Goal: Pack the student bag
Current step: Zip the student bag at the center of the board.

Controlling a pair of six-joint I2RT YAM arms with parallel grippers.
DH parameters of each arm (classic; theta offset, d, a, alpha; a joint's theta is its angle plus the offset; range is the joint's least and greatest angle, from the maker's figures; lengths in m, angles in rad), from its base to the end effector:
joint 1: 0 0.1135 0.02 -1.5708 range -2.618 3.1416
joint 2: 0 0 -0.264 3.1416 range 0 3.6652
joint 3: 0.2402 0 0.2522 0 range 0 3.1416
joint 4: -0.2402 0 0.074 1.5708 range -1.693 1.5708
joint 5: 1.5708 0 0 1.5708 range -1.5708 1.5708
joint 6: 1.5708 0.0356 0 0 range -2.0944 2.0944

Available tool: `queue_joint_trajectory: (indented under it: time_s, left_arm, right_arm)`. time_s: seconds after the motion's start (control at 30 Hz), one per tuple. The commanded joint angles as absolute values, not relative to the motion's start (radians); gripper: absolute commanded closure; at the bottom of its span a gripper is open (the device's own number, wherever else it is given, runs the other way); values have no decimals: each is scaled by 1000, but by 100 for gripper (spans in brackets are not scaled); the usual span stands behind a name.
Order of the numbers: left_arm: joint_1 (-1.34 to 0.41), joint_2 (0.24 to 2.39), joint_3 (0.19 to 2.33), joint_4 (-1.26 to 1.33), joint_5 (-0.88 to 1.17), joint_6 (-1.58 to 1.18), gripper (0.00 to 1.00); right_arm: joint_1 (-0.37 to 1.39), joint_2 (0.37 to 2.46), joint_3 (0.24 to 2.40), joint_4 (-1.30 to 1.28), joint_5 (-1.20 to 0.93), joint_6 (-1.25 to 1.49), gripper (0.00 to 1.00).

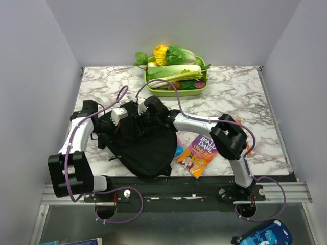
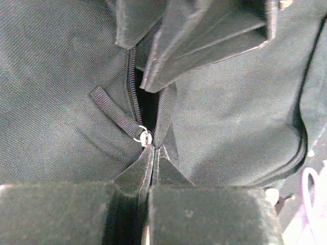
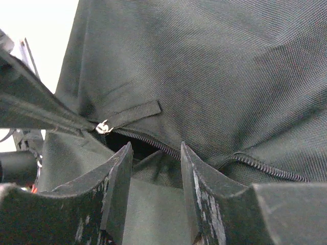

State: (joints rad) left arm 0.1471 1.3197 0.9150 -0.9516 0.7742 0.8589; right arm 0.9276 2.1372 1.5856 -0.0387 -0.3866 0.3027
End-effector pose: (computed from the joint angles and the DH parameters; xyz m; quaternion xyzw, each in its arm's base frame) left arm 0.2256 0.0083 0.2307 0.3587 0.8489 -0.2811 0.2678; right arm 0.2835 0.4006 0.1995 -0.3522 0.7961 0.4051 0.2796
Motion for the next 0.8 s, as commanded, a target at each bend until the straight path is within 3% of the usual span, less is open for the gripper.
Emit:
queue_joint_trajectory:
  time_s: [0.0,0.17,0.37,0.47,0.5,0.57,0.77]
  left_arm:
    - [144,1365,988,-1092,960,940,100]
    - [114,1446,1086,-1292,1003,1060,95]
    - [114,1505,1180,-1146,985,859,86]
    - [114,1503,1207,-1039,956,723,68]
    - [114,1505,1215,-1022,950,701,55]
    - [114,1500,1220,-976,942,660,50]
    - [51,1485,1134,-917,881,649,50]
  right_arm:
    - [931,2011,1474,-54,-353,227,51]
    - [933,1947,1355,-61,-302,192,55]
    - [937,1916,1284,-63,-272,158,59]
    - [951,1901,1259,-61,-236,134,61]
    - [953,1896,1241,-58,-227,127,61]
    - [963,1887,1223,-49,-207,121,62]
    - [977,1894,1189,-22,-181,123,65]
